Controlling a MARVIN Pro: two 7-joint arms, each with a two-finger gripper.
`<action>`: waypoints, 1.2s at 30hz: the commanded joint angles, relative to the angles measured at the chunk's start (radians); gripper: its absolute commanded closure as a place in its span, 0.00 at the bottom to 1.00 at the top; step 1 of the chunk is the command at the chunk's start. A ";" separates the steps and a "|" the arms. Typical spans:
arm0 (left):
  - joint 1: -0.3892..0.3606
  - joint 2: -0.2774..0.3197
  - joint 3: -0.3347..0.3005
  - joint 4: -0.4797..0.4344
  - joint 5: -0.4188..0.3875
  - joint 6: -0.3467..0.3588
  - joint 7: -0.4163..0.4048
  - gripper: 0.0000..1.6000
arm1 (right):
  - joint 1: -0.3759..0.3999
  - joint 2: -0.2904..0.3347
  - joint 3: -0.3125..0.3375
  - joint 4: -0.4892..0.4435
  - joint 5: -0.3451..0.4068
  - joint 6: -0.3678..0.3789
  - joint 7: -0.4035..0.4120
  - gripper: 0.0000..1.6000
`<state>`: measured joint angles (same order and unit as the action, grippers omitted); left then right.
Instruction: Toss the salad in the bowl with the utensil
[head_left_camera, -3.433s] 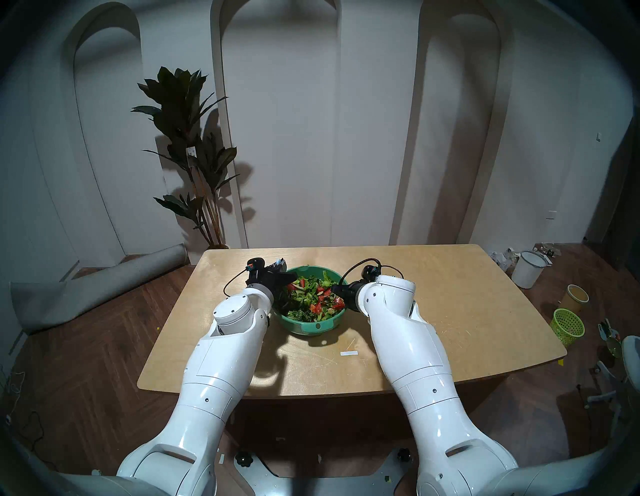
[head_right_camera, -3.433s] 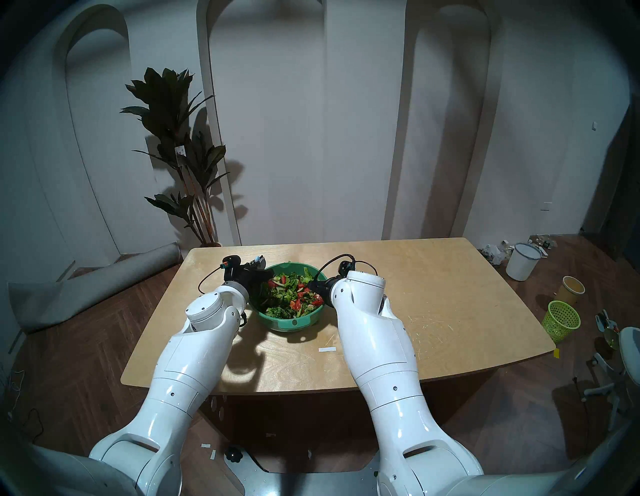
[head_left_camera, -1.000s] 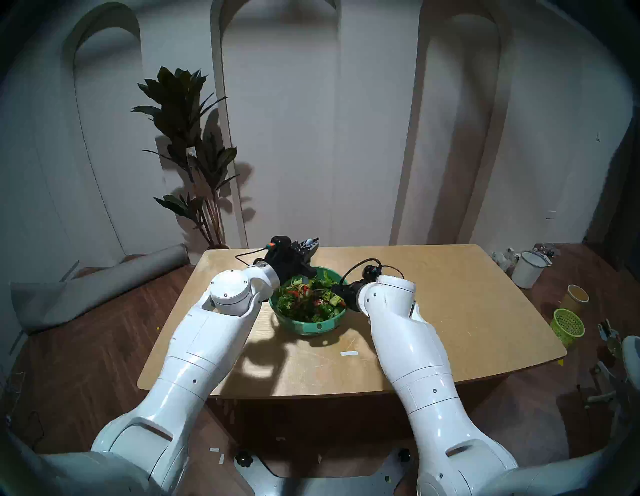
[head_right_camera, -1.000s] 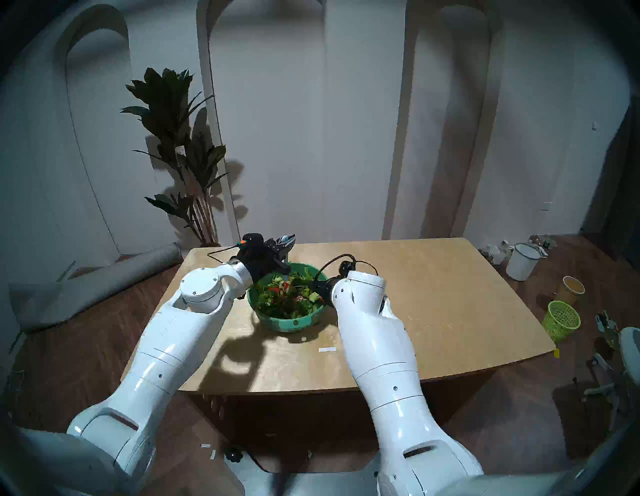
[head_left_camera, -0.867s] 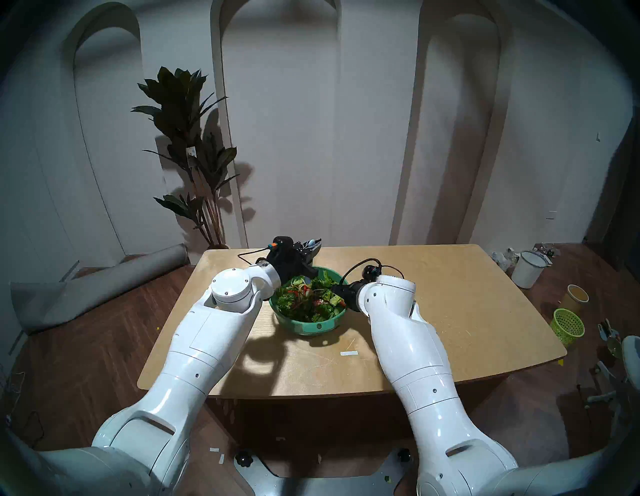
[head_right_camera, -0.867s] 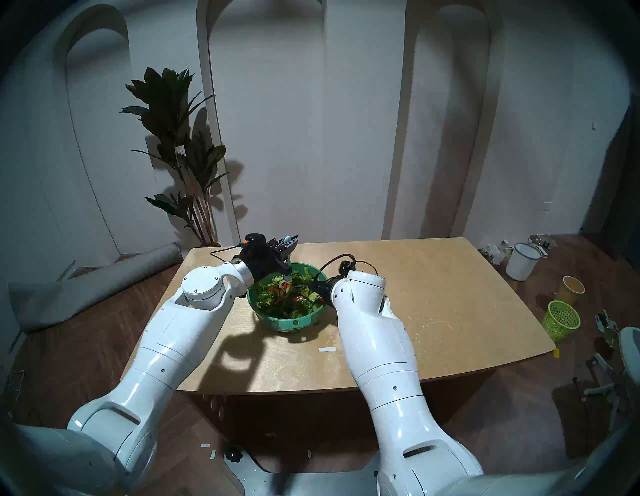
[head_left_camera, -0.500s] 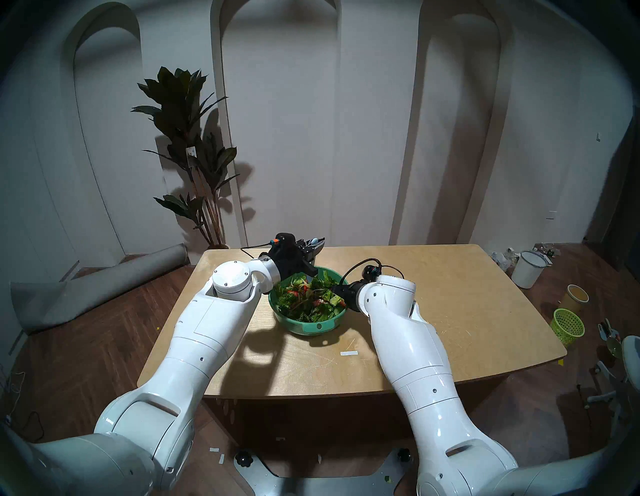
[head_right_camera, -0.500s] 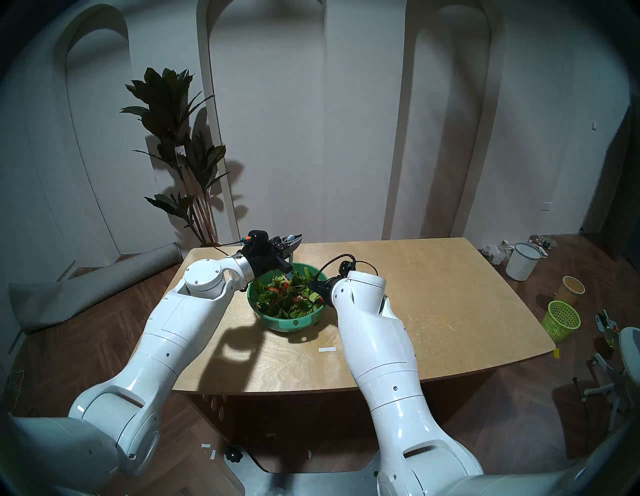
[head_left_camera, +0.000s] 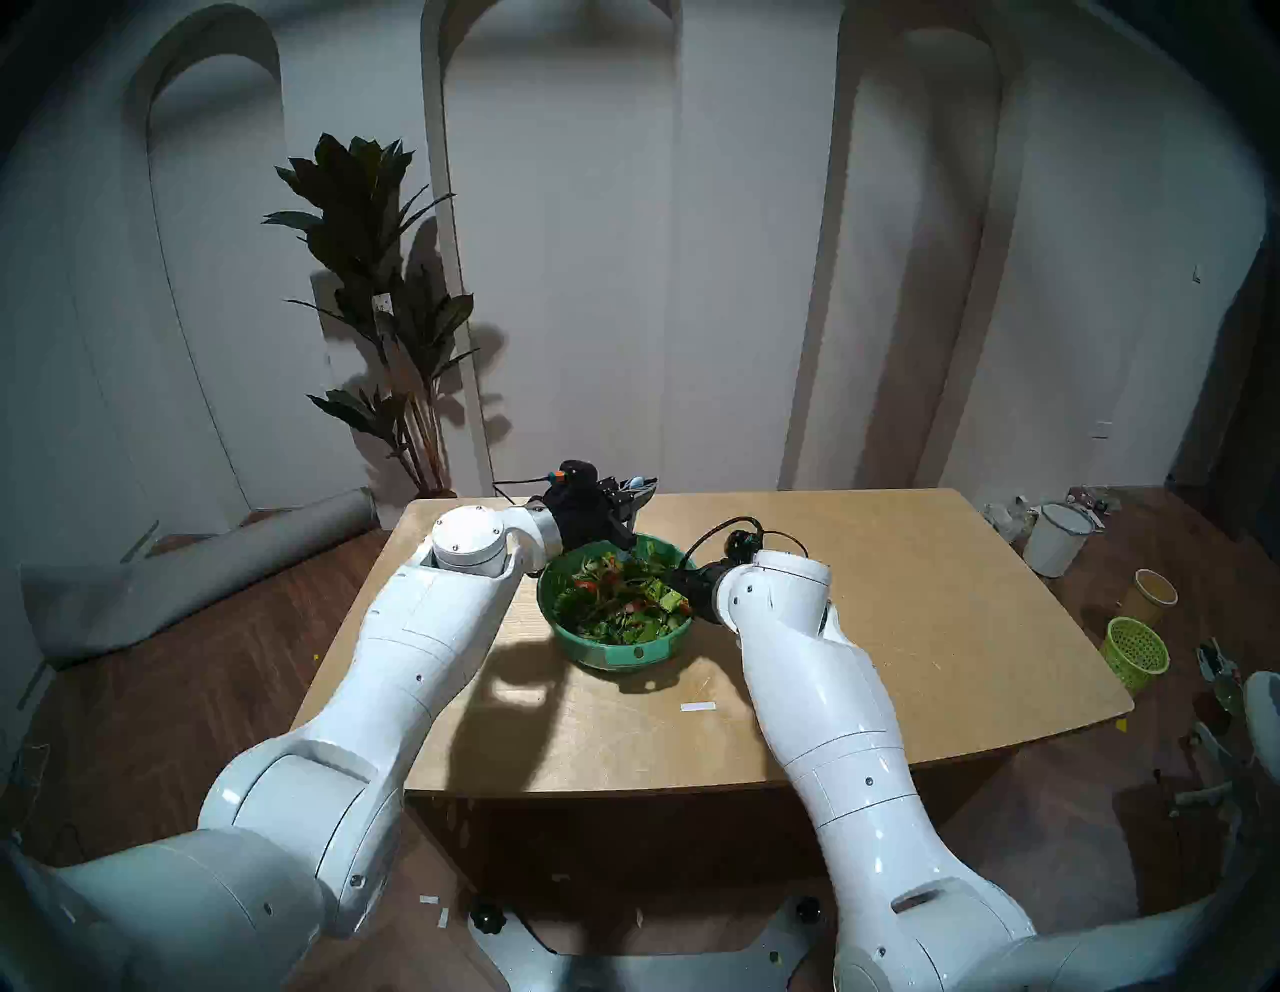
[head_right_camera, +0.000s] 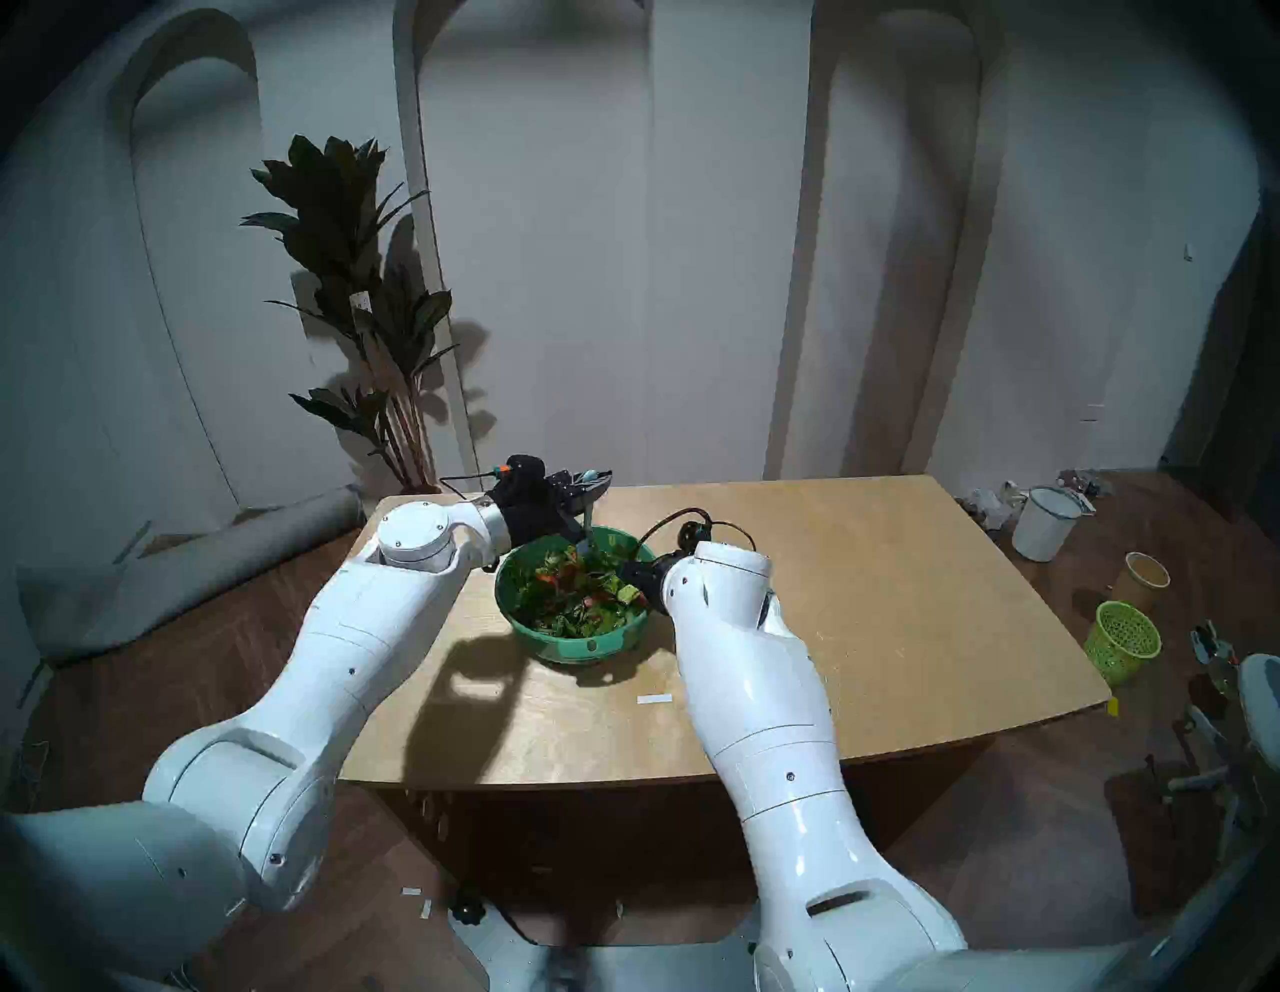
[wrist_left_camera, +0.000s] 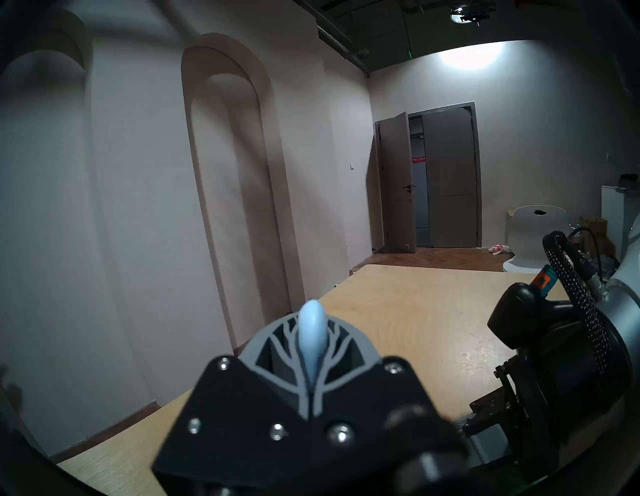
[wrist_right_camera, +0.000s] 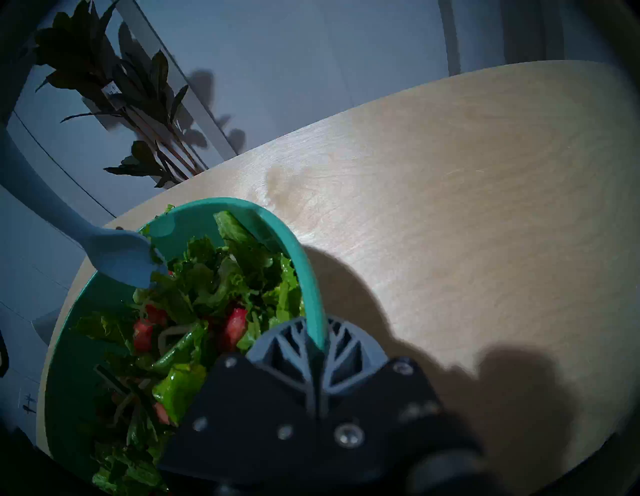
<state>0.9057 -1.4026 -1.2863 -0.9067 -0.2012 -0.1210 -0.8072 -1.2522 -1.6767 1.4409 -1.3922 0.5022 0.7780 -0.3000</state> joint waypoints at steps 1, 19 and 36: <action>-0.106 -0.028 -0.006 0.054 0.003 -0.032 -0.049 1.00 | 0.012 -0.005 0.000 -0.017 0.002 -0.002 0.002 1.00; -0.245 -0.066 -0.022 0.339 0.032 -0.109 -0.097 1.00 | 0.012 -0.005 0.000 -0.016 0.001 -0.002 0.002 1.00; -0.311 -0.077 -0.025 0.591 0.030 -0.196 -0.152 1.00 | 0.012 -0.005 0.000 -0.018 0.002 -0.002 0.002 1.00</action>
<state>0.6586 -1.4787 -1.3107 -0.3736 -0.1683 -0.2818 -0.9261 -1.2513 -1.6768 1.4410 -1.3912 0.5018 0.7780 -0.2992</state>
